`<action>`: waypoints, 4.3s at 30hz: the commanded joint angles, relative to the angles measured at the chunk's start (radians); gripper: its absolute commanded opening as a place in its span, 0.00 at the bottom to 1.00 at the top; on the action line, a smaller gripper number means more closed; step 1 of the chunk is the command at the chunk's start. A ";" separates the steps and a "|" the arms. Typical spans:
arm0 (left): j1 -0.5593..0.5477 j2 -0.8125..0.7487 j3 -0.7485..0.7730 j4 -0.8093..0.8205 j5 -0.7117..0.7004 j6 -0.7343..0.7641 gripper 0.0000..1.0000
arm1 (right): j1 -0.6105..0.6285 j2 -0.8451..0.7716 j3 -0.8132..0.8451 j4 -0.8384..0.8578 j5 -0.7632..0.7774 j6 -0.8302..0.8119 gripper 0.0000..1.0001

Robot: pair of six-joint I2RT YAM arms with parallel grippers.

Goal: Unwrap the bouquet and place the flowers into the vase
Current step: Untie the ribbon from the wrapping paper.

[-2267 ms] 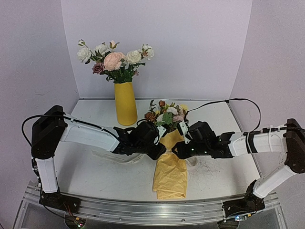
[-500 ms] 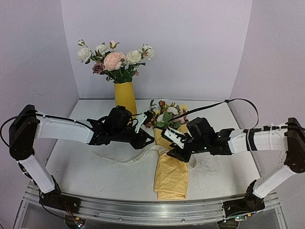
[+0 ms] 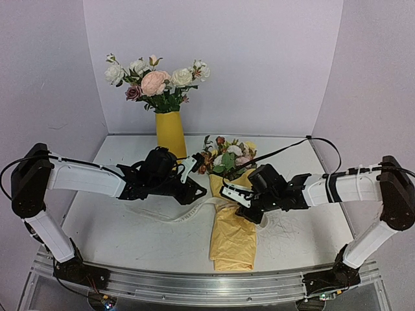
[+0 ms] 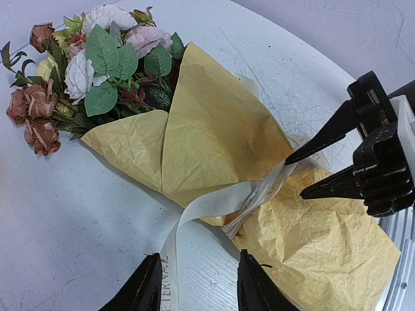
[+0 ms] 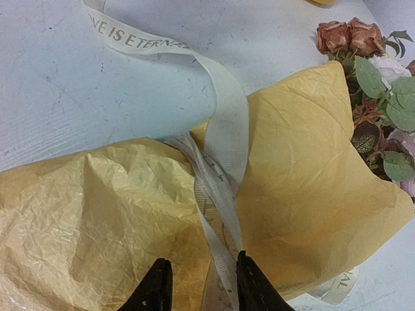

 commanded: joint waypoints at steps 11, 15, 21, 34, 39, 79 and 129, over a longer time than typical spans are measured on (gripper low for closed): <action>0.004 -0.030 0.018 0.035 0.002 -0.002 0.41 | 0.010 -0.017 0.027 0.042 0.099 -0.015 0.22; 0.004 -0.032 0.018 0.035 0.001 -0.001 0.41 | 0.011 -0.013 0.025 0.046 0.109 -0.014 0.20; 0.004 -0.037 0.013 0.035 0.001 -0.001 0.41 | 0.011 0.006 0.026 0.055 0.122 -0.014 0.21; 0.004 -0.025 0.012 0.034 -0.010 -0.001 0.41 | 0.018 0.044 0.039 0.037 0.078 -0.007 0.03; 0.005 -0.020 0.020 0.033 0.005 -0.005 0.41 | 0.019 -0.028 0.028 0.051 0.081 0.014 0.00; -0.133 0.379 0.332 0.076 -0.289 0.099 0.42 | 0.019 -0.261 -0.226 0.337 -0.063 0.585 0.02; -0.109 0.226 0.192 0.097 -0.331 -0.149 0.36 | 0.017 0.053 0.029 0.076 0.214 0.559 0.15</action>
